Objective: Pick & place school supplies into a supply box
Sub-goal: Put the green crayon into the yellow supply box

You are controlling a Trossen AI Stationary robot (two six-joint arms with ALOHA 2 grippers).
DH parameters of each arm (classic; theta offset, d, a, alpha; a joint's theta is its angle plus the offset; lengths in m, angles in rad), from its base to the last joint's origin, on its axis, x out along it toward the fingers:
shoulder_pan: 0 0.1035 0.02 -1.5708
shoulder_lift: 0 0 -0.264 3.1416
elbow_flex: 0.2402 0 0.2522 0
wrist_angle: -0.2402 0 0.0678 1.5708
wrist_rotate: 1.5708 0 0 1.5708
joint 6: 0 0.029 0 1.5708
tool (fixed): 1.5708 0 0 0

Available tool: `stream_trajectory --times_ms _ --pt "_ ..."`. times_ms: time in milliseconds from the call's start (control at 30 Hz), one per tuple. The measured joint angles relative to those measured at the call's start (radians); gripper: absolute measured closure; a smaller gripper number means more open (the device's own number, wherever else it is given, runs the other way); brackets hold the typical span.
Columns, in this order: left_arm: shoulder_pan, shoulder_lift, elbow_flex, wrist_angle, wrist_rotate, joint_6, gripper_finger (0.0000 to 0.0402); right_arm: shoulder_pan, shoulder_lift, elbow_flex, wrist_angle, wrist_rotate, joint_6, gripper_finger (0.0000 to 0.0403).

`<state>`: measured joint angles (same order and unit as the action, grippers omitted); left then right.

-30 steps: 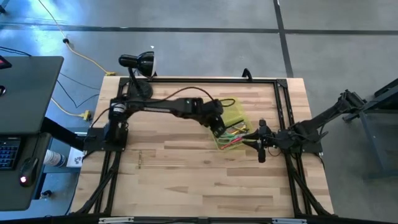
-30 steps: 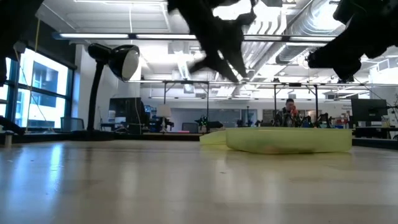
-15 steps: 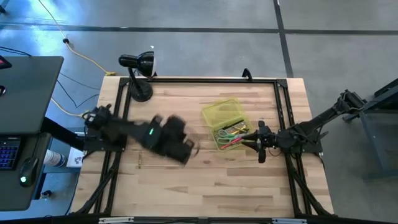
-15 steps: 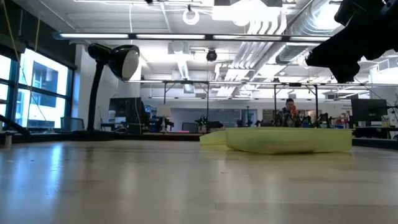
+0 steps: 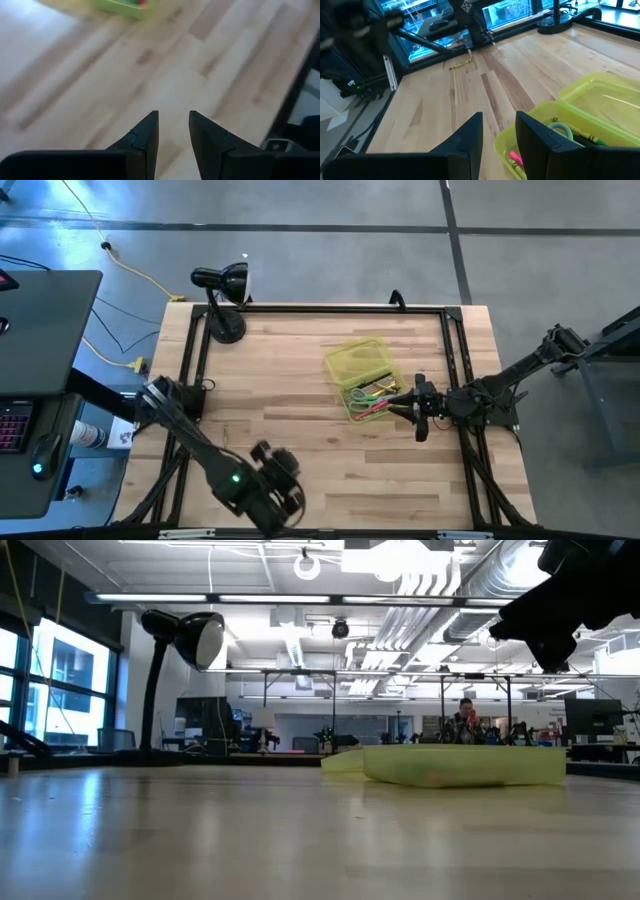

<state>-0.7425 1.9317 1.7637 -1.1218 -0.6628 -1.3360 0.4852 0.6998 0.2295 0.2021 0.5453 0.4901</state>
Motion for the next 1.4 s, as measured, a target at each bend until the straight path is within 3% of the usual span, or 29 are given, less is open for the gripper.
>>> stream_trajectory --times_ms 167,267,400,600,800,1067,1267,1400 --pt "0.022 0.075 -0.03 0.199 0.001 0.112 0.0263 0.0 0.0 0.0 -0.002 0.0 -0.001 0.0308" --pt "0.054 0.108 -0.033 0.191 0.037 0.206 0.0263 -0.001 0.0 0.0 -0.001 0.001 -0.001 0.0308" --pt "0.104 0.115 -0.033 0.146 0.165 0.31 0.0263 -0.001 0.0 0.0 -0.002 0.001 -0.001 0.0308" --pt "0.164 0.115 -0.032 0.194 0.332 0.259 0.0263 -0.001 0.0 0.0 -0.001 -0.002 -0.001 0.0308" --pt "0.21 0.115 -0.032 0.206 0.328 0.292 0.0263 0.0 0.0 0.0 -0.002 -0.002 -0.007 0.0308" --pt "0.28 0.114 -0.032 0.192 0.352 0.203 0.0263 -0.001 0.0 0.0 -0.003 0.001 -0.089 0.0308" --pt "0.291 0.064 -0.032 0.013 0.392 0.153 0.0263 0.0 0.0 0.0 -0.004 0.0 -0.089 0.0308" --pt "0.251 -0.008 -0.032 -0.187 0.29 -0.024 0.0263 -0.001 0.0 0.001 -0.011 0.0 -0.089 0.0308"
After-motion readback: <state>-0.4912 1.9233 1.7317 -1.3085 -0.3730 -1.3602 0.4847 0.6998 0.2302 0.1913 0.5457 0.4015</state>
